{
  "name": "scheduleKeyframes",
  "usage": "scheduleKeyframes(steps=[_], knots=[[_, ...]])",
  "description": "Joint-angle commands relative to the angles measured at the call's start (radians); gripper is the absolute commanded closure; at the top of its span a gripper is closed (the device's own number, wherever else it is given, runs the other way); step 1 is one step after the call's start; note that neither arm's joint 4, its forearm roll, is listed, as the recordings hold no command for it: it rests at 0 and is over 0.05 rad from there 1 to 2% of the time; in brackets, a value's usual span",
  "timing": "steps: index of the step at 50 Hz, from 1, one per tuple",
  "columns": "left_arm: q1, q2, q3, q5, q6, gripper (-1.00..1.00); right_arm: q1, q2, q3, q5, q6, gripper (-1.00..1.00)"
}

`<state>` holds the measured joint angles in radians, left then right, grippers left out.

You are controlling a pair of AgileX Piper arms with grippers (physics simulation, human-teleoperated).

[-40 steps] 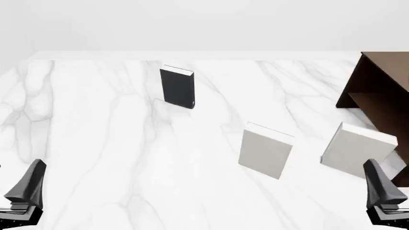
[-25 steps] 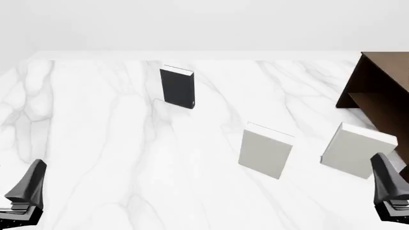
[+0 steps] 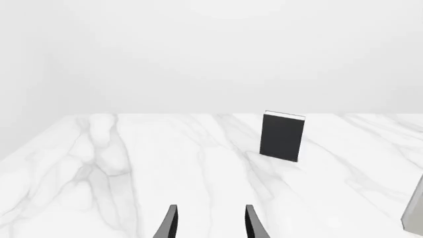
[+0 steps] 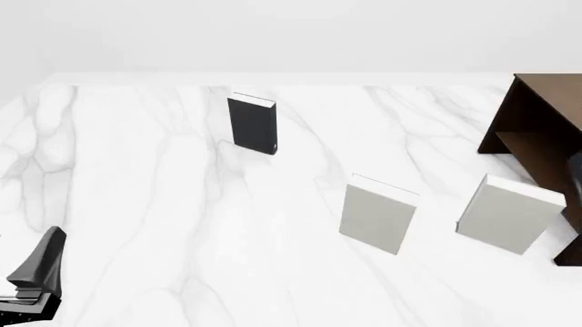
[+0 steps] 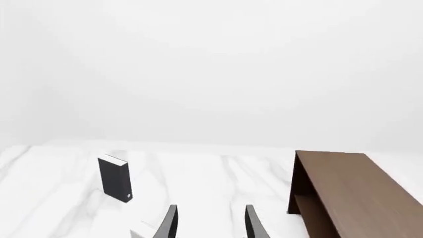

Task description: Pick up the book on the left and place it on top of the shelf.

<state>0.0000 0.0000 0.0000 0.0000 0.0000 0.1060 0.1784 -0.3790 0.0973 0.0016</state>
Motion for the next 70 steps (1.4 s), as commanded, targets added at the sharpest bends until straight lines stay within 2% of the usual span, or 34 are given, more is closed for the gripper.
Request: scheduleKeyframes(steps=[1,5,15,19,20,24,25,37,48,70], knots=[[0.000,0.000,0.000,0.000,0.000,-1.00,0.063,0.168,-0.142,0.010,-0.022,-1.00],[0.000,0.000,0.000,0.000,0.000,-1.00,0.084,0.213,-0.198,0.016,-0.003,-1.00],[0.000,0.000,0.000,0.000,0.000,-1.00,0.141,0.323,-0.317,0.038,-0.037,-1.00],[0.000,0.000,0.000,0.000,0.000,-1.00,0.178,0.380,-0.354,0.059,-0.071,-1.00],[0.000,0.000,0.000,0.000,0.000,-1.00,0.190,0.404,-0.372,0.063,-0.109,-1.00],[0.000,0.000,0.000,0.000,0.000,-1.00,0.207,0.443,-0.405,0.067,-0.123,-1.00],[0.000,0.000,0.000,0.000,0.000,-1.00,0.220,0.468,-0.417,0.066,-0.141,-1.00],[0.000,0.000,0.000,0.000,0.000,-1.00,0.259,0.594,-0.453,0.004,-0.169,-1.00],[0.000,0.000,0.000,0.000,0.000,-1.00,0.296,0.721,-0.463,-0.075,-0.169,-1.00],[0.000,0.000,0.000,0.000,0.000,-1.00,0.340,0.920,-0.544,-0.109,-0.202,-1.00]])
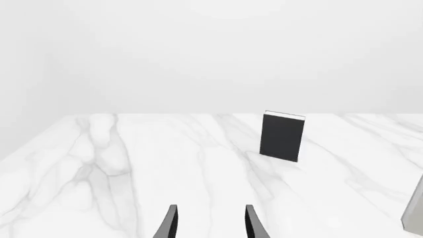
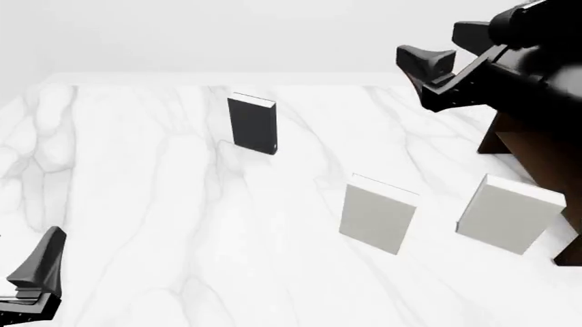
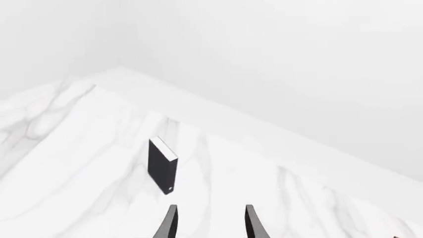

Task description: Pick up the book on the left and place it on top of the shelf.

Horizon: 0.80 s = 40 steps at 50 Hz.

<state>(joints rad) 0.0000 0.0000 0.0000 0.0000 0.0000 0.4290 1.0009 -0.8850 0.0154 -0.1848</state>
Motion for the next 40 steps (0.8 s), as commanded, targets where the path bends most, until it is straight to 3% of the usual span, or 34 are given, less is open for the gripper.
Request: scheduleKeyframes(steps=[1,40], knots=[[0.000,0.000,0.000,0.000,0.000,-1.00,0.017,0.103,-0.041,-0.030,-0.016,-1.00],[0.000,0.000,0.000,0.000,0.000,-1.00,0.066,0.403,-0.169,-0.158,0.002,-1.00]])
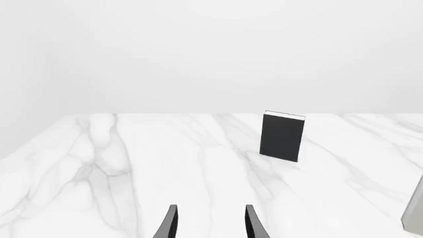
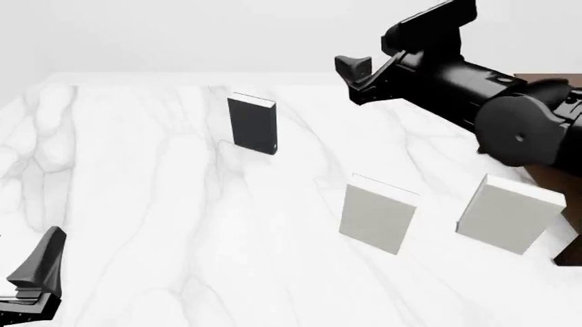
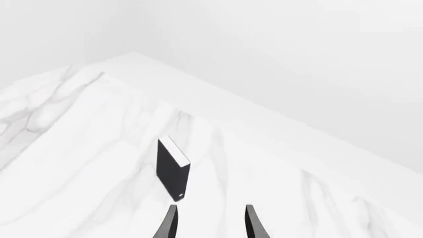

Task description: Pick up the book on the left and place it on top of the shelf.

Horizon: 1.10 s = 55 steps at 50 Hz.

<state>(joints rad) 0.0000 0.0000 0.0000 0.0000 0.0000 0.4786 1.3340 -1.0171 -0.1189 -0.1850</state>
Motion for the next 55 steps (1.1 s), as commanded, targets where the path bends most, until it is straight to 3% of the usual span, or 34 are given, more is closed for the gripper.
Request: scheduleKeyframes(steps=[1,55], knots=[[0.000,0.000,0.000,0.000,0.000,-1.00,0.017,0.074,-0.040,-0.026,0.003,-1.00],[0.000,0.000,0.000,0.000,0.000,-1.00,0.058,0.383,-0.204,-0.154,0.062,-1.00]])
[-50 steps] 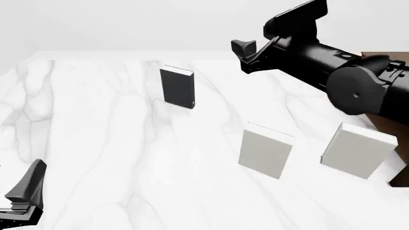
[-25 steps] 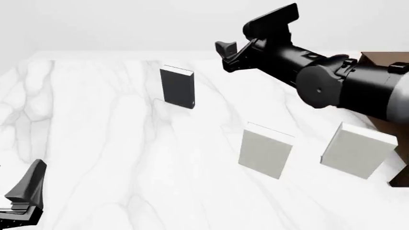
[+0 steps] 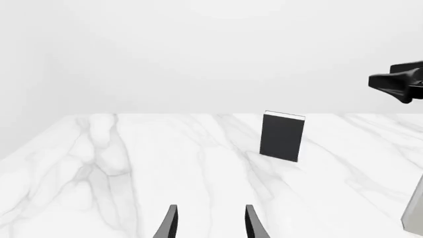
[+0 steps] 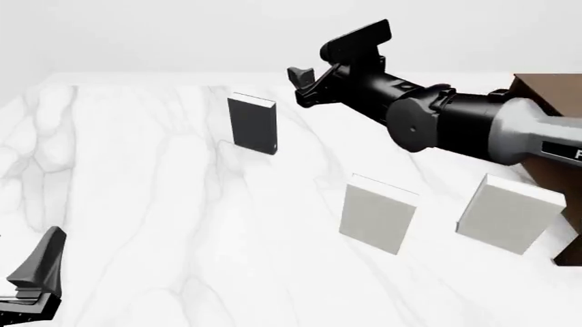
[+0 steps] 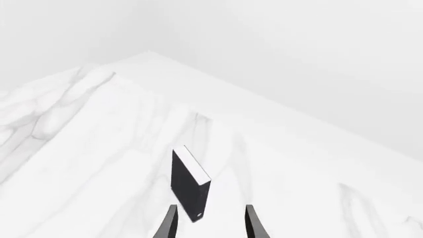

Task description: Pick up the book on the left and place it on top of the shelf.

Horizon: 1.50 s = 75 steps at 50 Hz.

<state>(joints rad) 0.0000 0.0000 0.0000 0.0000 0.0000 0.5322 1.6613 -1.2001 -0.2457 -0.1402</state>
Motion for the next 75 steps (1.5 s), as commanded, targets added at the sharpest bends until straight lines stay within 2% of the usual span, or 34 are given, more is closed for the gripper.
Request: scheduleKeyframes(steps=[1,32,52,68,75], knots=[[0.000,0.000,0.000,0.000,0.000,-1.00,0.004,0.059,-0.021,-0.030,0.018,-1.00],[0.000,0.000,0.000,0.000,0.000,-1.00,0.018,0.182,-0.092,-0.072,0.046,-1.00],[0.000,0.000,0.000,0.000,0.000,-1.00,0.007,0.315,-0.218,-0.053,0.049,-1.00],[0.000,0.000,0.000,0.000,0.000,-1.00,0.005,0.368,-0.267,-0.057,0.059,-1.00],[0.000,0.000,0.000,0.000,0.000,-1.00,0.006,0.402,-0.296,-0.055,0.045,-1.00]])
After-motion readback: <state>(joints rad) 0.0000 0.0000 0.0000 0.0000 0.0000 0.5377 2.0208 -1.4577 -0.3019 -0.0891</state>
